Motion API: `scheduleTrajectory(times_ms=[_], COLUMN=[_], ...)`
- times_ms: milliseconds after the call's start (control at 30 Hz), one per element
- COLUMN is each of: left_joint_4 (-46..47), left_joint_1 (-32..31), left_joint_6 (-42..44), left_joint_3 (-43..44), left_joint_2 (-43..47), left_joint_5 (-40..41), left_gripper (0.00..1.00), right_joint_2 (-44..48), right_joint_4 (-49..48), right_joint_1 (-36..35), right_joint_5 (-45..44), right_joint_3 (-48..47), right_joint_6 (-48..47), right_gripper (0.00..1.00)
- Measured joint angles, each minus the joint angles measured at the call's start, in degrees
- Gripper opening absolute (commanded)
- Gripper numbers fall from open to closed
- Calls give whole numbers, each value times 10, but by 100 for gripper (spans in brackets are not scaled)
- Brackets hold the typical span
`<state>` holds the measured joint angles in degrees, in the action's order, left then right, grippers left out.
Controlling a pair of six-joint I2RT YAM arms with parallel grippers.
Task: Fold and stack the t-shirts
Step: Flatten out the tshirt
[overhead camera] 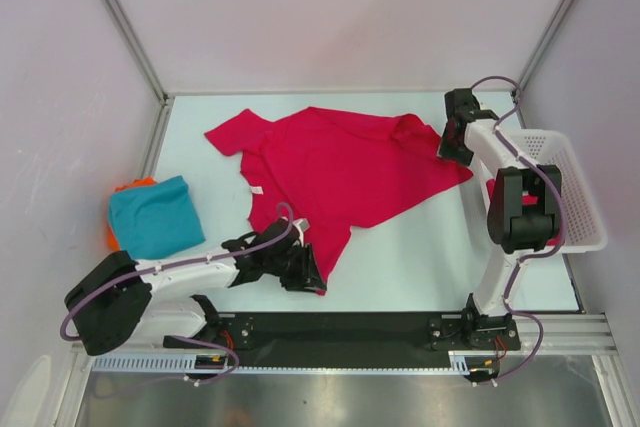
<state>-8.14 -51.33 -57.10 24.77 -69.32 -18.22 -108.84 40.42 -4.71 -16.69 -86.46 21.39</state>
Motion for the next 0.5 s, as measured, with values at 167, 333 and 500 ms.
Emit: scheduleTrajectory(times_ms=[167,333,500], left_joint_4=[-30,-104,-198], left_joint_1=[5,83,255], left_joint_6=[11,38,106], left_joint_3=[30,77,208], left_joint_2=[21,121,192], left_joint_5=[23,28,24], left_gripper=[27,28,28], right_joint_2=[14,20,20], right_joint_4=[1,2,9], right_joint_1=[0,0,-2], right_joint_5=[0,-1,-2], right_joint_3=[0,0,0], right_joint_6=[0,0,0], right_gripper=[45,46,47])
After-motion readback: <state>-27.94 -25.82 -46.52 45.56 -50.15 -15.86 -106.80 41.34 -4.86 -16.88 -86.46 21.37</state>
